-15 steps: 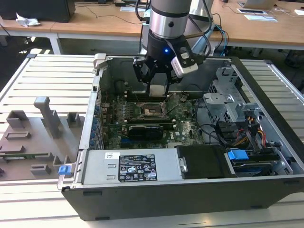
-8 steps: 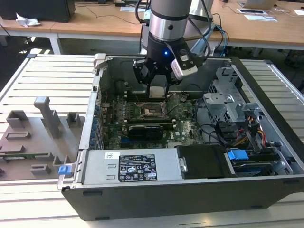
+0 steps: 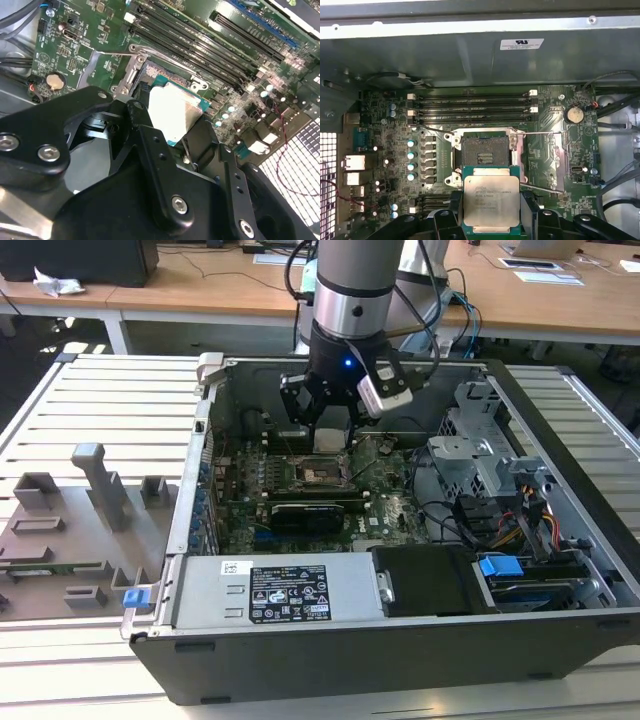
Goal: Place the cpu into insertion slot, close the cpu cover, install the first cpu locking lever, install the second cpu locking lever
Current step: 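Place the cpu into insertion slot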
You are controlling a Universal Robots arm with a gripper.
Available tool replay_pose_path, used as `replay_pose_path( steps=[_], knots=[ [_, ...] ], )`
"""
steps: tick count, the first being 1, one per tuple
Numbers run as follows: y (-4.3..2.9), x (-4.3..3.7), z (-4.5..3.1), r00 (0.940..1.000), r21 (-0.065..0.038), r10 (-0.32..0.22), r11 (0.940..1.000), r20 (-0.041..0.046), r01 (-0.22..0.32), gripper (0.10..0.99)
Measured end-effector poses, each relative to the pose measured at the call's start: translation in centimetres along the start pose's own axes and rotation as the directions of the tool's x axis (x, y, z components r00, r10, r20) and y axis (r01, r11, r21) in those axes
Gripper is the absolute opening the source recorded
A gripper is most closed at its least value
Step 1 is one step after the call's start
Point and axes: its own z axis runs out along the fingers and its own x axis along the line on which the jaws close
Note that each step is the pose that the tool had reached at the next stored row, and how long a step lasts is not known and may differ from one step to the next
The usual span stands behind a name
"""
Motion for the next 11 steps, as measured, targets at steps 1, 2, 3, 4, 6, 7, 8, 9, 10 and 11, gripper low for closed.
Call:
replay_pose_path(
  steps=[1, 2, 3, 4, 6, 7, 8, 9, 10, 11],
  knots=[
    [-0.01, 0.0, 0.19, 1.0, 0.0, 0.0, 1.0, 0.0, 0.0, 0.541],
    [-0.02, -0.01, 0.3, 1.0, 0.0, 0.0, 1.0, 0.0, 0.0, 0.541],
    [-0.03, -0.01, 0.53, 1.0, 0.0, 0.0, 1.0, 0.0, 0.0, 0.541],
    [-0.03, -0.01, 0.67, 1.0, 0.0, 0.0, 1.0, 0.0, 0.0, 0.541],
    [0.22, -0.01, 1.15, 0.9999, 0.001, -0.013, 0.9999, -0.001, 0.013, 0.541],
    [0.52, -0.01, 1.38, 0.9992, 0.003, -0.04, 0.9992, -0.003, 0.04, 0.541],
    [0.73, -0.01, 1.48, 0.999, 0.003, -0.045, 0.999, -0.0035, 0.045, 0.541],
    [0.88, 0.0, 1.56, 0.9989, 0.004, -0.047, 0.9989, -0.0036, 0.047, 0.541],
    [1.02, 0.0, 1.66, 0.9988, 0.004, -0.048, 0.9988, -0.0037, 0.048, 0.541],
    [1.15, 0.0, 1.77, 0.9988, 0.005, -0.049, 0.9988, -0.0038, 0.049, 0.541]
  ],
)
